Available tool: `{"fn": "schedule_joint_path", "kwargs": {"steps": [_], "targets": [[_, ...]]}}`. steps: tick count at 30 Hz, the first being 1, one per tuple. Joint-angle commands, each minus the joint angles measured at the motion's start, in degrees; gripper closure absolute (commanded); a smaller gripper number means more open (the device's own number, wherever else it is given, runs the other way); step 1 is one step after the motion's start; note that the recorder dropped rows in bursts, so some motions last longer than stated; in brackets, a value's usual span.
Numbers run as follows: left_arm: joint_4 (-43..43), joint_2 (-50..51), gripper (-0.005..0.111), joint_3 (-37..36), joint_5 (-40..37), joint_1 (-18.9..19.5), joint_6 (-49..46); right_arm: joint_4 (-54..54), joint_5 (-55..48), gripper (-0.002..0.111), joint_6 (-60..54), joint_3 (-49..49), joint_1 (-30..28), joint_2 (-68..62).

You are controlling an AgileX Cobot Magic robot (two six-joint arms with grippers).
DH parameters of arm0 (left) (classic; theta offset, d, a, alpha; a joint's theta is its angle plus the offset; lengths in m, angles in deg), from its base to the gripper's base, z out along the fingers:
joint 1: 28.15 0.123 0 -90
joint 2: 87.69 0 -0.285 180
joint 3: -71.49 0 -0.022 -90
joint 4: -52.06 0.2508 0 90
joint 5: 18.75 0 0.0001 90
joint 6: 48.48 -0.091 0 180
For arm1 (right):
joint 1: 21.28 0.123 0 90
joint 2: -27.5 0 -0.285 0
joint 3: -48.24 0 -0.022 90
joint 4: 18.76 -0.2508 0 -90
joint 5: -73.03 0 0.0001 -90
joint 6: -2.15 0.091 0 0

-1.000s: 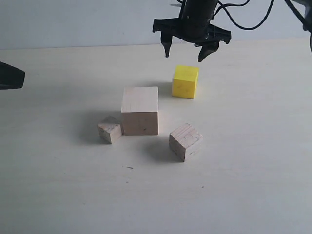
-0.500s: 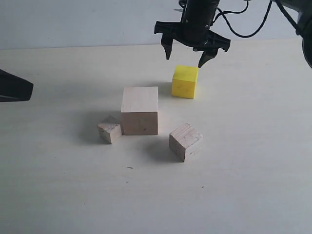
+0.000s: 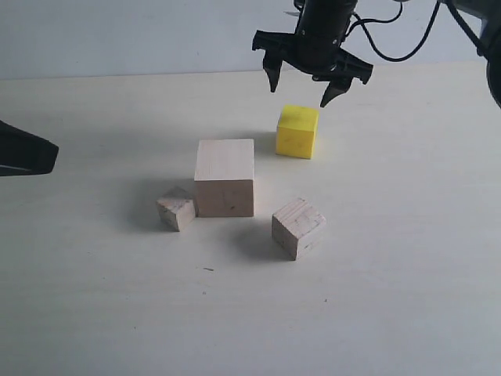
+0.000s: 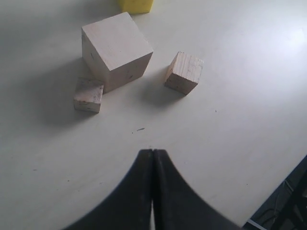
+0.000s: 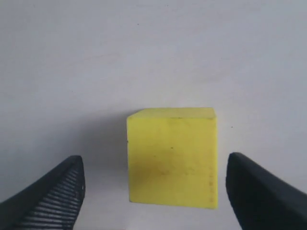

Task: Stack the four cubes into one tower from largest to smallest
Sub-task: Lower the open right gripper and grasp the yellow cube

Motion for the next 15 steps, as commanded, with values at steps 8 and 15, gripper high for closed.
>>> {"fn": "schedule_joint_path", "kwargs": {"steps": [8,15], "targets": [[0.0,-0.5,0.107,-0.2,0.1,-0.2,0.3,0.4,1.1,0.033,-1.3,1.4,-0.2,-4.2],[0.0,-0.5,0.107,-0.2,0.2,-0.2,0.1,0.8,1.1,0.035,-1.9,1.4,-0.2,-4.9]]}}
